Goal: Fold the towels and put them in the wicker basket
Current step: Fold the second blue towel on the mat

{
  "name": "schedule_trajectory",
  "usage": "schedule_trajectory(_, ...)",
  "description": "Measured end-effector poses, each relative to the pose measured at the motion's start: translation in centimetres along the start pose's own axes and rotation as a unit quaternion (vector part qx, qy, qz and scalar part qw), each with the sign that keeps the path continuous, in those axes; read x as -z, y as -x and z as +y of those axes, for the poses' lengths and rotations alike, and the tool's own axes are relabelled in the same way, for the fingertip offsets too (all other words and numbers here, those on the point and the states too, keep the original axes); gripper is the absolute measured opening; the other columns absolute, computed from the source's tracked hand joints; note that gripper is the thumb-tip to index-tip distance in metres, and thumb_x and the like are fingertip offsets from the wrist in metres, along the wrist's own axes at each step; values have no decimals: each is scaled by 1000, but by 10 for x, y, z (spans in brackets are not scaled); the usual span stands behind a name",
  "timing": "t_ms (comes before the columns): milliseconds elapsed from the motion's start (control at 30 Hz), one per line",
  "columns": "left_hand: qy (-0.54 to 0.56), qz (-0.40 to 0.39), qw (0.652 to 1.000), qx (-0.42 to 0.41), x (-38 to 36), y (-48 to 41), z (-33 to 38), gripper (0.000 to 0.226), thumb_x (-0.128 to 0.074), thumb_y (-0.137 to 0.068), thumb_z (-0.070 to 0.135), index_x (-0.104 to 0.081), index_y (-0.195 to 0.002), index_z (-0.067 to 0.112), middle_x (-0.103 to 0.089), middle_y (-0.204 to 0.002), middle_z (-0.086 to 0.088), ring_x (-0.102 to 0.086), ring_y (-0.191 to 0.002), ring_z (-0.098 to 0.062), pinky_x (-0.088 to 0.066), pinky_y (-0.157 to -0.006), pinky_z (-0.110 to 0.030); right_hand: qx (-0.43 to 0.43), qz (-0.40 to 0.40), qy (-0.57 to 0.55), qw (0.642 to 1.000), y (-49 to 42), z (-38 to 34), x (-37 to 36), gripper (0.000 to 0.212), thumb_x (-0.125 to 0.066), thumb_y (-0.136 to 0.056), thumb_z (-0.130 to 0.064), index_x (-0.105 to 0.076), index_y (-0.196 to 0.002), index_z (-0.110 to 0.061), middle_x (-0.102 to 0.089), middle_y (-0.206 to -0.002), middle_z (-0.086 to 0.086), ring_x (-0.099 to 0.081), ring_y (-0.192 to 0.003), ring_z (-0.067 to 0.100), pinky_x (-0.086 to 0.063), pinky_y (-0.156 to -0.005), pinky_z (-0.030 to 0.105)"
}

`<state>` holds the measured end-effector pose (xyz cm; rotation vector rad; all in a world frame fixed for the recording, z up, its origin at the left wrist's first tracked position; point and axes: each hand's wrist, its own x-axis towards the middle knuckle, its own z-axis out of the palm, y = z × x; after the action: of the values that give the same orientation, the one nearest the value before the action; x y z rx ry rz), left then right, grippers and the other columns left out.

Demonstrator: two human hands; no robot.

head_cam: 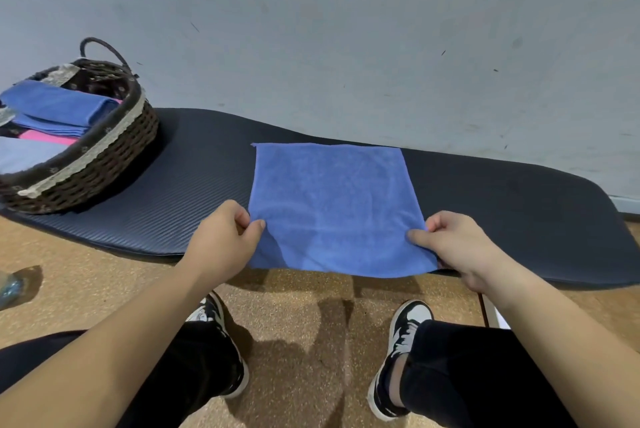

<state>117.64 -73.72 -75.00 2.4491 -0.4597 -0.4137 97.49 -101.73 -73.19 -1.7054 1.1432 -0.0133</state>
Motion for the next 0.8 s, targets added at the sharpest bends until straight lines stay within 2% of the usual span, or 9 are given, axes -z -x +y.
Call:
schedule_trajectory(233,161,-44,986,23,9,7,5,23,-72,-94,39,-56,-106,28,-75,-91,-15,-72,-85,-34,-56,-70,-49,-20,-76,-63,995,15,-1,15,38,-83,-84,-3,-48,-96,-11,-63,-97,20,-71,-66,30,-59,-54,35)
schedule_trajectory(300,180,-33,983,22,15,11,4,30,-79,-90,33,-56,-108,26,-72,-95,-13,-71,-80,-26,-55,-60,-39,21,-54,-54,997,19,1,16,38,-80,-83,6,-48,-96,-9,-62,-102,19,-69,-67,30,-58,-52,36)
schedule_trajectory(400,216,-9,976,2,23,16,1,38,-85,-84,16,-58,-111,21,-69,-103,-1,-67,-83,-9,-52,-58,-23,110,-17,-24,993,25,-1,17,34,-79,-83,6,-51,-98,-6,-66,-116,-7,-66,-67,29,-59,-58,41)
schedule_trajectory(467,257,-25,966,-16,28,19,-1,35,-83,-85,9,-62,-110,22,-72,-108,4,-70,-90,-5,-58,-62,-22,148,-45,-47,987,28,-4,20,25,-77,-86,7,-56,-95,-4,-72,-119,-6,-63,-60,24,-55,-55,30)
schedule_trajectory(533,297,-45,954,-19,32,21,-1,27,-80,-88,8,-68,-110,20,-77,-106,2,-72,-92,-9,-60,-70,-26,158,-80,-71,982,28,-5,23,13,-72,-89,9,-65,-96,1,-77,-109,12,-63,-61,17,-48,-55,20)
schedule_trajectory(633,330,-73,941,-5,40,21,2,16,-69,-98,10,-72,-112,12,-81,-100,-4,-70,-84,-13,-56,-71,-23,174,-117,-68,975,21,0,32,24,-63,-90,9,-78,-102,-6,-74,-105,26,-55,-76,35,-34,-69,40)
schedule_trajectory(700,357,-86,930,-2,45,17,1,19,-63,-100,3,-71,-115,9,-81,-103,-7,-73,-84,-10,-57,-68,-17,182,-134,-107,968,18,3,35,42,-49,-88,25,-75,-111,2,-75,-114,23,-68,-98,38,-54,-84,44)
schedule_trajectory(733,365,-94,926,-10,48,16,0,23,-62,-99,-3,-71,-116,9,-80,-105,-6,-75,-89,-11,-58,-71,-16,189,-133,-128,965,17,3,36,49,-42,-86,33,-72,-114,6,-75,-117,22,-70,-111,35,-57,-97,40)
schedule_trajectory(800,348,-100,931,-46,51,13,-3,33,-65,-92,-13,-71,-116,10,-80,-106,-4,-75,-98,-12,-58,-79,-16,205,-114,-141,962,16,1,34,53,-42,-84,37,-70,-115,5,-76,-116,18,-71,-116,31,-56,-101,31)
